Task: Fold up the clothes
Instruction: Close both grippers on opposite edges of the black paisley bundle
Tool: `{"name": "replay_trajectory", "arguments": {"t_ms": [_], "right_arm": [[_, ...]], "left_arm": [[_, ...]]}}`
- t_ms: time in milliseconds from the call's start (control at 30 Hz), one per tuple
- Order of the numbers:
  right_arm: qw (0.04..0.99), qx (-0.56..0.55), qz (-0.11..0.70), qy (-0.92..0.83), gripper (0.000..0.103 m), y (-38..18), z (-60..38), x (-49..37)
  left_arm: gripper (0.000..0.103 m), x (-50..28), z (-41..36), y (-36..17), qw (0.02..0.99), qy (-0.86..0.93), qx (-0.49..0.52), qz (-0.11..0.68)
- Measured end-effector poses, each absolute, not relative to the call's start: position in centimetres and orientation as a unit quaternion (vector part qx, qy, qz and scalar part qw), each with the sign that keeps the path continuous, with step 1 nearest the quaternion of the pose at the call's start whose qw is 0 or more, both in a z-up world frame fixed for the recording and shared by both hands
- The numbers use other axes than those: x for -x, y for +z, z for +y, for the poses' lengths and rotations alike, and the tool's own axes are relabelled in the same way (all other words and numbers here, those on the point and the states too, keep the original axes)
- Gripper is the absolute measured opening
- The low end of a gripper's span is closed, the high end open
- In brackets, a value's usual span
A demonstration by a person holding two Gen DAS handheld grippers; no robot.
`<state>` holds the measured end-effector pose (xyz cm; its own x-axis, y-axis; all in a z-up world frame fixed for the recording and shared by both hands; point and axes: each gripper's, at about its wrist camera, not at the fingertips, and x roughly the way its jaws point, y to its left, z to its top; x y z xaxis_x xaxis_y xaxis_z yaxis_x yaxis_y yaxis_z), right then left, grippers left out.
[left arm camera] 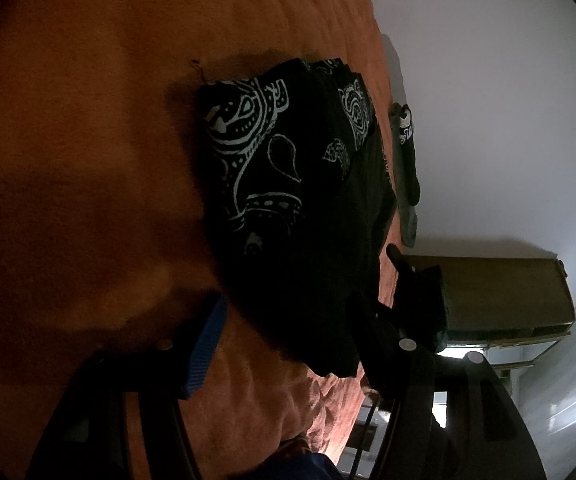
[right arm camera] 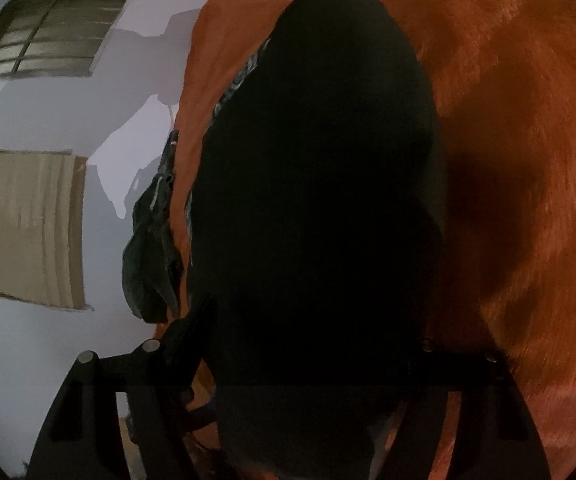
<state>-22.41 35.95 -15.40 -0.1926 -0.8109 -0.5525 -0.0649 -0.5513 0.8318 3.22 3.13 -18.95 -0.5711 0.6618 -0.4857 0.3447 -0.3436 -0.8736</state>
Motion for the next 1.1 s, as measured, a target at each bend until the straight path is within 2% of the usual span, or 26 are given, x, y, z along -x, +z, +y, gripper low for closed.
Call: {"name": "replay_trajectory", "arguments": {"t_ms": [33, 100, 133, 167, 267, 400, 533, 633, 733, 767, 833, 967, 1100], "right_arm": [[0.278, -0.572, -0.386, -0.669, 0.065, -15.6, 36.0, 22.5], [0.276, -0.572, -0.372, -0.677, 0.045, -15.6, 36.1, 22.2], [0.276, -0.571, -0.364, -0.682, 0.027, -15.6, 36.1, 22.0], [0.275, -0.569, -0.366, -0.683, 0.019, -15.7, 36.4, 21.7], [0.265, -0.562, -0.411, -0.667, 0.013, -16.1, 38.7, 20.9], [0.266, -0.563, -0.397, -0.674, 0.012, -15.5, 39.2, 20.8], [0.275, -0.568, -0.396, -0.667, 0.012, -15.8, 39.1, 20.9], [0.289, -0.573, -0.413, -0.646, 0.019, -16.3, 39.0, 21.3], [0.304, -0.574, -0.429, -0.628, 0.047, -16.6, 39.1, 21.4], [0.310, -0.571, -0.424, -0.631, 0.052, -16.4, 38.8, 21.4], [0.320, -0.568, -0.413, -0.636, 0.056, -16.1, 38.2, 21.4], [0.323, -0.577, -0.377, -0.649, 0.056, -15.6, 36.6, 21.3], [0.326, -0.575, -0.363, -0.657, 0.057, -15.2, 36.1, 21.0]], "left_arm": [[0.063, -3.1, 3.1, -18.7, 0.113, 0.687, 0.448, -0.560], [0.063, -3.3, 2.3, -17.6, 0.107, 0.699, 0.442, -0.552], [0.063, -3.4, 1.5, -16.9, 0.104, 0.706, 0.436, -0.548], [0.063, -3.5, 0.5, -16.1, 0.101, 0.714, 0.426, -0.546], [0.068, -3.0, -2.8, -14.4, 0.107, 0.719, 0.407, -0.553], [0.071, 2.5, -5.2, -12.7, 0.131, 0.739, 0.446, -0.488], [0.071, 9.8, -4.8, -13.6, 0.203, 0.726, 0.520, -0.401], [0.071, 13.6, -3.5, -15.8, 0.220, 0.705, 0.577, -0.349], [0.072, 14.9, -2.8, -17.7, 0.263, 0.677, 0.588, -0.356], [0.073, 15.1, -2.7, -18.1, 0.278, 0.670, 0.585, -0.363], [0.076, 15.5, -2.3, -18.3, 0.301, 0.660, 0.573, -0.381], [0.076, 15.7, -1.5, -18.2, 0.313, 0.655, 0.557, -0.404], [0.076, 14.3, -0.5, -15.3, 0.298, 0.687, 0.545, -0.376]]}}
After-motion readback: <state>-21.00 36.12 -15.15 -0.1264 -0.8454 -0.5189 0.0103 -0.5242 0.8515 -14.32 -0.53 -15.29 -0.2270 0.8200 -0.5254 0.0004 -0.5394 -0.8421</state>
